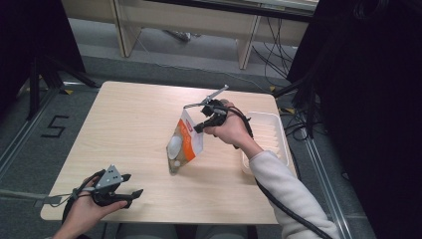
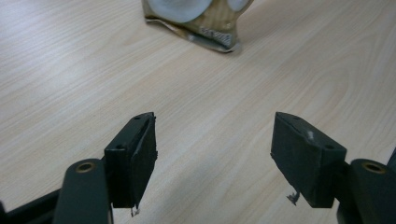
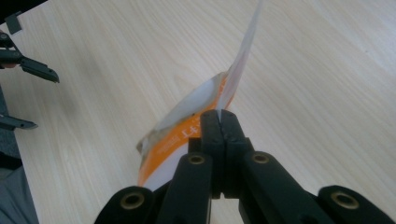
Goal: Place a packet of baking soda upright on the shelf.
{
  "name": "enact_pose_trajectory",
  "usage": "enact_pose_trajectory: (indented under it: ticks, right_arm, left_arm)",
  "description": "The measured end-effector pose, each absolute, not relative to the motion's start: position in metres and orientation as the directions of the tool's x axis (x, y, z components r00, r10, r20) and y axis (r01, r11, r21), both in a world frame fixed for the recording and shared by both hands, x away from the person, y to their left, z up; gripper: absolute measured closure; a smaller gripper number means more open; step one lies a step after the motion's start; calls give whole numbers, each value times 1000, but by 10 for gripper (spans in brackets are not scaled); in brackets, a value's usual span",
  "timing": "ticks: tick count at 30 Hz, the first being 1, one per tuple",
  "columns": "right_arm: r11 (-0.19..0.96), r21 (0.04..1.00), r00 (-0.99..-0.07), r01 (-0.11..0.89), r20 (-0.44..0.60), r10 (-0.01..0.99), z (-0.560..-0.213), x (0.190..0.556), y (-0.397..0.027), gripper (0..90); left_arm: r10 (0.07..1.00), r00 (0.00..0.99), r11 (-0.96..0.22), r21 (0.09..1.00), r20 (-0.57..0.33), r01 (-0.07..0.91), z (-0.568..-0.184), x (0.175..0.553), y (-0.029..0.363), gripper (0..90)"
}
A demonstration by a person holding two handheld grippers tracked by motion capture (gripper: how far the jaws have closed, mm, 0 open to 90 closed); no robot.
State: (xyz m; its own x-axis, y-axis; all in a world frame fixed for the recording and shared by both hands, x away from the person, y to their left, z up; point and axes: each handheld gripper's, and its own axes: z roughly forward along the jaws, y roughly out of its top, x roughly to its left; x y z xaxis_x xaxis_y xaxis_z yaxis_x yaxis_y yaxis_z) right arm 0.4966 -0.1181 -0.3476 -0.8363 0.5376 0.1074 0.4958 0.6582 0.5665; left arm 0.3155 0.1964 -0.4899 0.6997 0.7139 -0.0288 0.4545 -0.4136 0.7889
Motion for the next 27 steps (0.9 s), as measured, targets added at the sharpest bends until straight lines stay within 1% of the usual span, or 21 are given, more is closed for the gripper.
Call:
enact_pose_trajectory:
  ticks: [3, 5, 6, 8, 9, 10, 16, 19, 21, 26, 27]
  right_arm:
    - [678, 558, -847, 479, 92, 523, -341, 498, -117, 900]
    - [705, 535, -860, 465, 84, 504, -332, 500, -116, 900]
    - [713, 518, -859, 472, 89, 504, -328, 500, -116, 900]
    - [717, 514, -861, 471, 88, 501, -326, 500, -115, 900]
    - [741, 496, -872, 452, 70, 485, -322, 501, -114, 900]
    - [744, 489, -870, 455, 67, 488, -320, 500, -113, 900]
    - [804, 437, -900, 402, 26, 436, -310, 499, -112, 900]
    - [814, 409, -896, 413, 24, 443, -306, 497, -112, 900]
    - [825, 395, -902, 404, 24, 430, -303, 499, -115, 900]
    - [826, 385, -899, 412, 24, 437, -297, 501, -120, 900]
    - [826, 385, -899, 412, 24, 437, -297, 501, -120, 900]
  left_arm:
    - [717, 696, -410, 791, -29, 455, -490, 316, 196, 307]
    - [718, 696, -408, 792, -30, 455, -490, 315, 196, 307]
    - [718, 696, -409, 791, -29, 455, -490, 316, 196, 307]
    - [718, 696, -409, 791, -30, 456, -490, 315, 196, 307]
    - [717, 696, -408, 792, -30, 455, -490, 316, 196, 307]
    - [717, 697, -410, 790, -30, 456, -490, 316, 196, 307]
    - [717, 696, -407, 792, -31, 455, -490, 316, 196, 306]
    - [716, 697, -406, 792, -34, 456, -490, 315, 196, 306]
    - [710, 703, -419, 787, -27, 453, -490, 316, 197, 306]
    - [718, 695, -402, 794, -35, 456, -490, 316, 196, 306]
    - [709, 704, -422, 785, -25, 453, -489, 316, 197, 306]
